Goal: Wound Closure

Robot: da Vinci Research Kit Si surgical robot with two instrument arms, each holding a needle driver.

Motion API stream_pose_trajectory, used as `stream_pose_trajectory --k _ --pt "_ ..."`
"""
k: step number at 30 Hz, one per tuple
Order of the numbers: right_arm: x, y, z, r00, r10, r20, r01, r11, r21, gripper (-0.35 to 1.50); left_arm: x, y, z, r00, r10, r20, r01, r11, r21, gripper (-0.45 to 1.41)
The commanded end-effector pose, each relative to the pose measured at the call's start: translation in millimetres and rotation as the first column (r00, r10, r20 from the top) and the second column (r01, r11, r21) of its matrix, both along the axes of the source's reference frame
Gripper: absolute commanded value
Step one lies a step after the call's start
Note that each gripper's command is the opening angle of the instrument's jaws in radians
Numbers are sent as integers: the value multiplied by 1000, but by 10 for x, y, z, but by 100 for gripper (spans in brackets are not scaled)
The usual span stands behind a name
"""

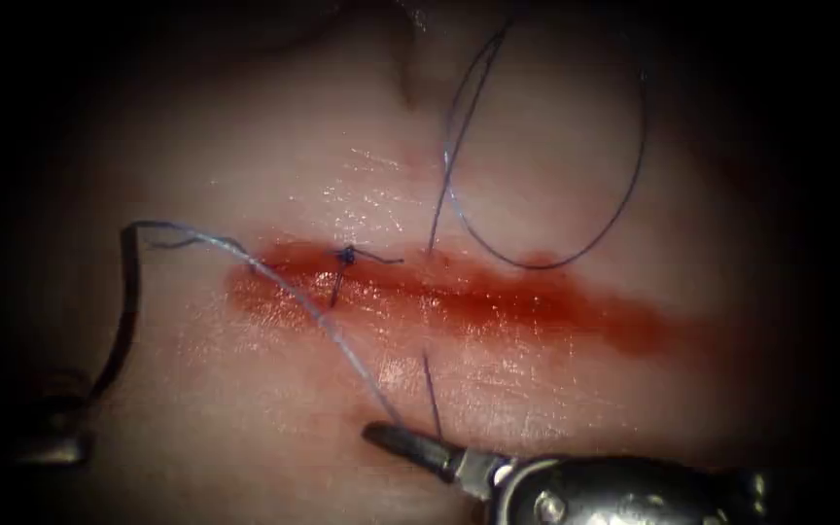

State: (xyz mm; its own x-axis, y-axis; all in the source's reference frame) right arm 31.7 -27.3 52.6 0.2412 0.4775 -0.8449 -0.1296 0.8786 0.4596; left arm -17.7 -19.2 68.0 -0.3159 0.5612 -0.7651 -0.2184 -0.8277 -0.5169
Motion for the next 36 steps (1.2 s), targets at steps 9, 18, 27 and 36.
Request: stream_pose_trajectory --k 9,18,27,36 --pt "-14 15 30 998 23 63 -16 993 -121 109 13 -1 9 999 -26 -28 26 1000 -10 -45" --pt "1 17 66 995 32 90 -17 987 -161 101 14 -1 7 999 -39 -31 39 999 -13 -45" --pt "-6 20 86 988 2 154 23 986 -163 -27 16 0 8 999 -41 -29 41 999 -13 -45" --pt "-31 7 80 982 -32 186 52 993 -103 -35 16 1 26 999 -39 10 39 999 -33 -45"
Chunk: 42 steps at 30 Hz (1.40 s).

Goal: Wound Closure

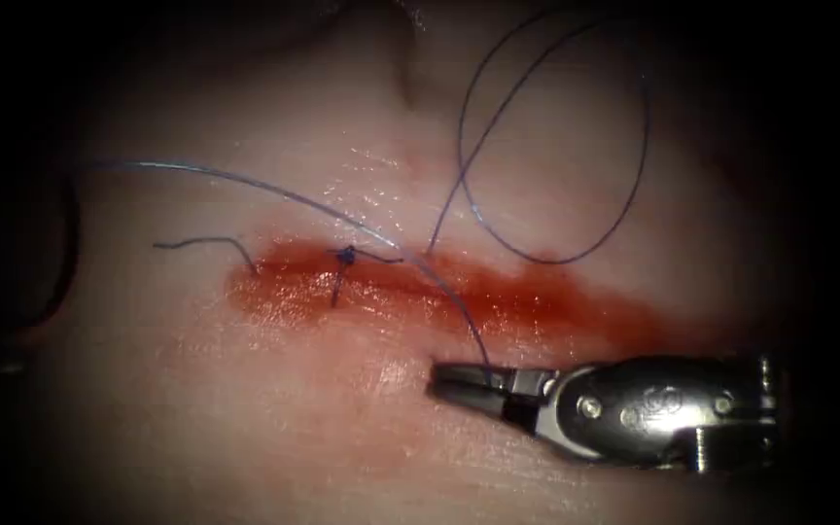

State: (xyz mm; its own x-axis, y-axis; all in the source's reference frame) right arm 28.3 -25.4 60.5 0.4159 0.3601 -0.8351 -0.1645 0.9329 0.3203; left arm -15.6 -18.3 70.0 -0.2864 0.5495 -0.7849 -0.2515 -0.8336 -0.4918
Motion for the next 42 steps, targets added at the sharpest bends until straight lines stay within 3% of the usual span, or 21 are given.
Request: stream_pose_trajectory --k 1,4,9,15,22,24,25,28,32,35,42 --pt "-2 -19 -11 1000 3 -3 -3 1000 29 -35 -7 -9 9 1000 9 7 -9 1000 -9 -45" --pt "-4 -27 -25 1000 -12 -14 12 999 40 -35 -8 -10 12 1000 10 10 -10 1000 -17 -45" --pt "5 -53 -85 991 -103 -90 112 988 102 -35 -14 -11 19 1000 13 24 -12 999 -45 -45" --pt "24 -78 -130 978 -143 -151 162 980 116 -35 -15 -12 30 999 15 29 -14 998 -53 -45" --pt "45 -91 -165 958 -173 -227 203 972 116 -35 -11 -13 41 999 19 29 -17 998 -61 -45" --pt "44 -88 -165 954 -171 -247 203 973 111 -32 -10 -13 41 999 20 30 -18 998 -61 -45" --pt "41 -86 -162 961 -148 -233 177 978 109 14 -9 -13 41 999 20 30 -18 998 -61 -45" --pt "29 -76 -151 977 -106 -185 116 992 42 100 -7 -12 41 999 22 31 -20 998 -61 -45" --pt "7 -61 -134 981 -99 -167 98 995 -11 105 4 -8 41 999 17 28 -15 998 -61 -45" --pt "-2 -44 -115 993 -61 -98 53 995 -83 110 17 -3 40 1000 -4 25 6 998 -65 -45" --pt "-2 -18 -62 1000 -7 -8 5 981 -193 118 27 0 41 999 -27 18 28 997 -66 -45"
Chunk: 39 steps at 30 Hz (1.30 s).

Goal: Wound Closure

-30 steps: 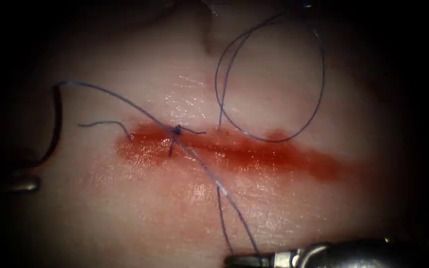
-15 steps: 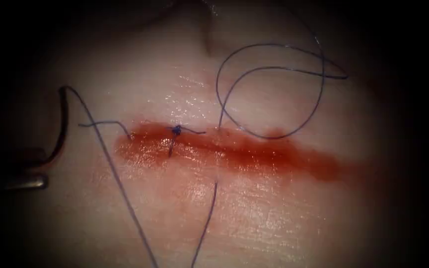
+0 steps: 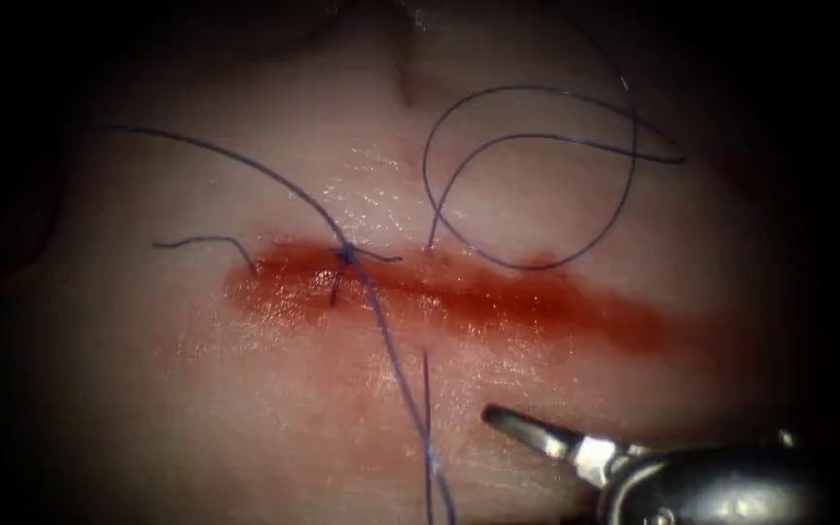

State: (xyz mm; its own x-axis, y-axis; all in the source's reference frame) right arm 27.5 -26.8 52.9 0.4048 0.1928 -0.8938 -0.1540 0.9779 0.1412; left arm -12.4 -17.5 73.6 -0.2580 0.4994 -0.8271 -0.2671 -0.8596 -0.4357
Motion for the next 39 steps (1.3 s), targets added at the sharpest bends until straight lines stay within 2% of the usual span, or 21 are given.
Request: stream_pose_trajectory --k 1,8,15,17,18,19,20,25,31,35,36,37,38,39 --pt "8 -4 21 1000 3 16 -3 1000 -19 118 -5 -8 6 1000 -1 -1 1 1000 5 -45" --pt "27 -8 59 996 32 80 -26 997 -67 115 -7 -9 6 1000 -5 -4 5 1000 4 -45" --pt "44 -8 70 996 24 88 -15 995 -103 103 -7 -9 5 1000 -7 -6 7 1000 4 -45" --pt "49 -8 71 996 20 85 -12 995 -100 93 -8 -9 5 1000 -10 -9 10 1000 4 -45" --pt "51 -8 71 997 20 78 -12 995 -100 85 -8 -9 5 1000 -10 -9 10 1000 4 -45" --pt "52 -7 71 997 18 72 -11 995 -98 54 -8 -10 6 1000 -11 -10 11 1000 3 -45" --pt "51 -7 71 999 -3 50 7 996 -89 -35 -8 -10 6 1000 -11 -10 11 1000 3 -45" --pt "42 -11 70 995 -75 59 79 995 -61 -35 -7 -10 6 1000 -12 -11 12 1000 3 -45" --pt "22 -31 61 991 -113 76 114 993 -10 -35 -8 -12 9 1000 -10 -9 10 1000 1 -45" --pt "8 -50 38 985 -149 90 147 989 31 -35 -9 -14 13 1000 -9 -8 9 1000 -2 -45" --pt "6 -59 22 981 -179 77 175 983 56 -35 -9 -14 14 1000 -7 -7 7 1000 -3 -45" --pt "6 -59 22 981 -179 77 175 983 56 -35 -9 -14 14 1000 -7 -7 7 1000 -3 -45" --pt "6 -66 10 975 -216 54 212 975 74 -35 -10 -14 14 1000 -7 -7 7 1000 -3 -45" --pt "11 -77 -12 959 -284 2 282 954 103 -35 -10 -14 15 1000 -8 -7 8 1000 -4 -45"
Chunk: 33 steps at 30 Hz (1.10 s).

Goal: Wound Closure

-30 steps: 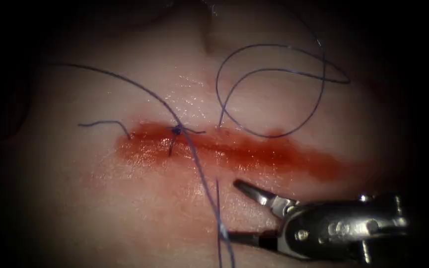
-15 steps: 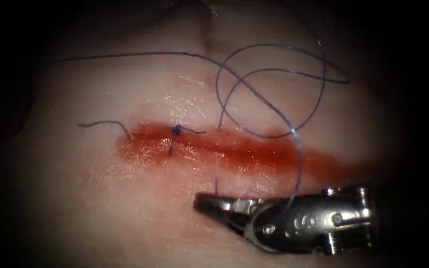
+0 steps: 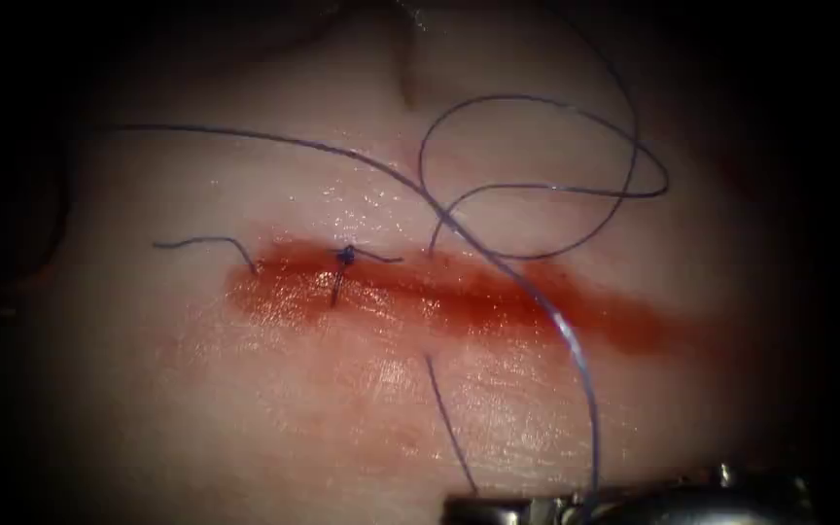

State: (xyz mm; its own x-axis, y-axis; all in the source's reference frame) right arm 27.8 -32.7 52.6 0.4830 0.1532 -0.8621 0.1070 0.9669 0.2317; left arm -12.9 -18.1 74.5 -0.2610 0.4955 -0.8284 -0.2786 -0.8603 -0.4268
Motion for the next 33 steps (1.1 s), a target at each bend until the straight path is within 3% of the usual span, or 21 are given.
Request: stream_pose_trajectory --k 1,7,10,11,12,13,16,18,21,30,33 --pt "16 -27 -30 997 -53 -47 55 998 30 -35 -6 -8 6 1000 1 2 -1 1000 3 -45" --pt "45 -52 -82 977 -156 -143 167 983 72 -35 -6 -8 8 1000 1 1 -1 1000 2 -45" --pt "46 -50 -83 979 -142 -144 150 988 46 -35 -6 -8 8 1000 1 1 -1 1000 2 -45" --pt "40 -42 -79 988 -89 -124 91 996 13 41 -6 -8 8 1000 1 1 -1 1000 2 -45" --pt "40 -42 -79 988 -89 -124 91 996 13 41 -6 -8 8 1000 1 1 -1 1000 2 -45" --pt "36 -38 -76 991 -65 -115 66 998 5 74 -6 -8 8 1000 1 1 -1 1000 2 -45" --pt "7 -8 -55 997 52 -60 -55 998 -37 118 -6 -7 10 1000 1 1 -1 1000 1 -45" --pt "-3 2 -45 996 77 -55 -80 995 -63 116 -6 -8 10 1000 1 1 -1 1000 1 -45" --pt "-17 28 -4 992 123 -35 -127 979 -159 114 -6 -8 13 1000 3 3 -3 1000 -1 -45" --pt "-13 39 43 987 157 16 -151 967 -203 109 -5 -8 13 1000 4 3 -4 1000 -1 -45" --pt "2 47 53 982 188 18 -180 961 -209 108 -5 -8 13 1000 4 3 -4 1000 -1 -45"
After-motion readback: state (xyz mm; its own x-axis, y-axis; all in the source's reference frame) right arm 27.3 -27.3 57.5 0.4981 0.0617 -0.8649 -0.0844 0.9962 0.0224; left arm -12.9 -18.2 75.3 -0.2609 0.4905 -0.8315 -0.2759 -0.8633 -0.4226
